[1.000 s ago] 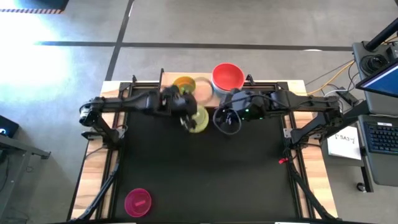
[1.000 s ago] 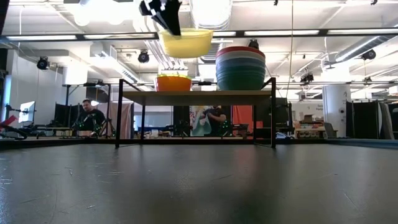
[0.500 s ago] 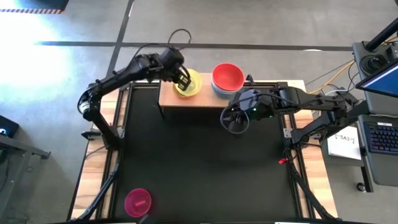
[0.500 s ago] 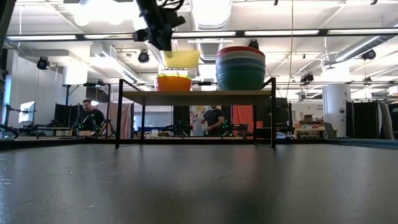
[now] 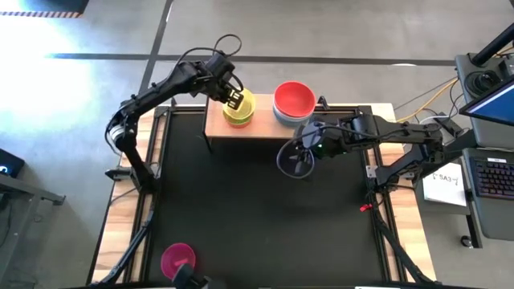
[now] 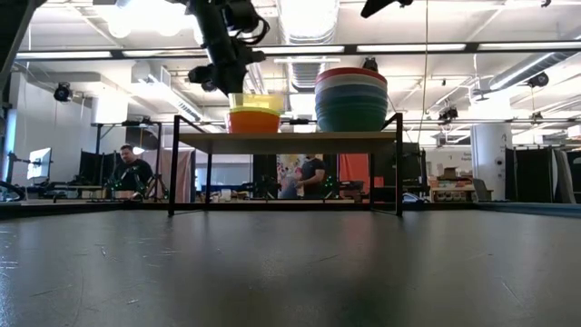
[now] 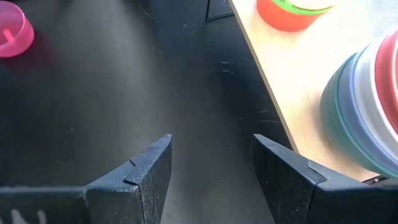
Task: Place and stack bowls onto a shelf
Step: Stack the yellow bowl on top of the green bowl on the shelf
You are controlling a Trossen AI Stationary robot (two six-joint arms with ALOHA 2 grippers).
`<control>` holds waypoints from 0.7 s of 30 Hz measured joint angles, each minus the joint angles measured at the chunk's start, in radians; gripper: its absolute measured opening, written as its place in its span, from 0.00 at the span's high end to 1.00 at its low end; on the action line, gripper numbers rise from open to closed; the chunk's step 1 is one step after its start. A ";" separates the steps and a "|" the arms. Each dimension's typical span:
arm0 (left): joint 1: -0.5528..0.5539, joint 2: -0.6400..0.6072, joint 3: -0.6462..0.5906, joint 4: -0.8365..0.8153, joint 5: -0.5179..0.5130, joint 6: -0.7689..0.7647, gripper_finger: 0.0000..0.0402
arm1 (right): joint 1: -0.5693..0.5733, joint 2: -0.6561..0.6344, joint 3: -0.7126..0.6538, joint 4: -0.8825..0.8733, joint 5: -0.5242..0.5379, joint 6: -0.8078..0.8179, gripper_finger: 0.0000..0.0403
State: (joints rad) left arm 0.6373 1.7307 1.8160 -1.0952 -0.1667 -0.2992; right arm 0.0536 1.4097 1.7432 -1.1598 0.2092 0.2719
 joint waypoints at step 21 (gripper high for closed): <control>0.004 0.049 -0.001 -0.097 -0.001 0.044 0.89 | 0.000 -0.001 0.000 -0.042 0.000 -0.056 0.49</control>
State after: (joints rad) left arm 0.6415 1.7794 1.8153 -1.1924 -0.1676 -0.2556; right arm 0.0536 1.4086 1.7428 -1.2022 0.2092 0.2161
